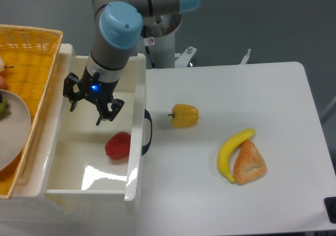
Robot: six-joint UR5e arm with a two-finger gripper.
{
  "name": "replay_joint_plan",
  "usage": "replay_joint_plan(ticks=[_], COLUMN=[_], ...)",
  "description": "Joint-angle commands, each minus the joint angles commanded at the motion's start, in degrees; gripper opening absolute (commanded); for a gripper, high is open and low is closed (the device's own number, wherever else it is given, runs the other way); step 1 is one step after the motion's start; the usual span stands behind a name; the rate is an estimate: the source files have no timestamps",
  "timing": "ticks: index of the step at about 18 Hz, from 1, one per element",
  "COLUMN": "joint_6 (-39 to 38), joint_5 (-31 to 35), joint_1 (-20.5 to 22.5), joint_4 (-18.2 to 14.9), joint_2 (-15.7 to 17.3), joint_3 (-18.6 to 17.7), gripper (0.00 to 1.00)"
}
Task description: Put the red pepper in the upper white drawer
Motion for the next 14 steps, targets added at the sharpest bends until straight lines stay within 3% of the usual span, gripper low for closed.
replay_joint_plan(ticks=[14], joint_6=[1.4], joint_5=[-1.1], joint_1=[8.8], joint_4=[-0.1], joint_2=[2.8], joint_3=[1.7], gripper=[0.76])
